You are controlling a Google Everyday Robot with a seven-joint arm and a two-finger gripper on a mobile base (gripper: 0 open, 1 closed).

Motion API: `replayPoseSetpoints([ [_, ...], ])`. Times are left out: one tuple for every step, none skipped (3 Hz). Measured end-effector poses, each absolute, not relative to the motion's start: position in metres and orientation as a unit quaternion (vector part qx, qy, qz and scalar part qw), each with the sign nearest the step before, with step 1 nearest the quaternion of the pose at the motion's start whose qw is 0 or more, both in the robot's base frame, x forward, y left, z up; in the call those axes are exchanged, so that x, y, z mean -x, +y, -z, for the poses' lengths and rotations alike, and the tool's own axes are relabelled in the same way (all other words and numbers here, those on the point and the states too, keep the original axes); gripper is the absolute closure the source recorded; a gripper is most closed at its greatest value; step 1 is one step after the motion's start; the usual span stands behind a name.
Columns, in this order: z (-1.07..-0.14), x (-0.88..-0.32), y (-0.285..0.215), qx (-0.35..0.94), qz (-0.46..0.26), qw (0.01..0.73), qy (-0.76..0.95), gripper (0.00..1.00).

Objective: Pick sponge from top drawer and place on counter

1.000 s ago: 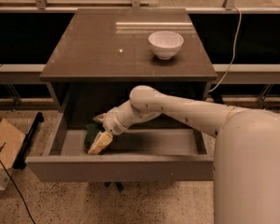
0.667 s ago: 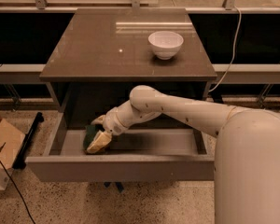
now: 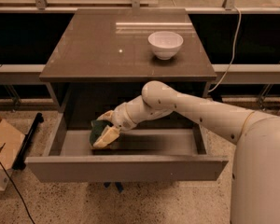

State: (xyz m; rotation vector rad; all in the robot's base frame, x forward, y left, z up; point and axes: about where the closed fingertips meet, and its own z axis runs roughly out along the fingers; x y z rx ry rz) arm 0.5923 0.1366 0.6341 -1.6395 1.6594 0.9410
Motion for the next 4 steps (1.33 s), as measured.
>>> replayPoseSetpoints([
  [-0.700, -0.591, 0.102, 0.624, -0.351, 0.356, 0.601, 1.00],
  [-0.749, -0.587, 0.081, 0.633, -0.333, 0.391, 0.579, 1.00],
  [-0.812, -0.586, 0.062, 0.658, -0.272, 0.429, 0.555, 1.00],
  [-0.879, -0.596, 0.052, 0.664, -0.207, 0.471, 0.543, 1.00],
])
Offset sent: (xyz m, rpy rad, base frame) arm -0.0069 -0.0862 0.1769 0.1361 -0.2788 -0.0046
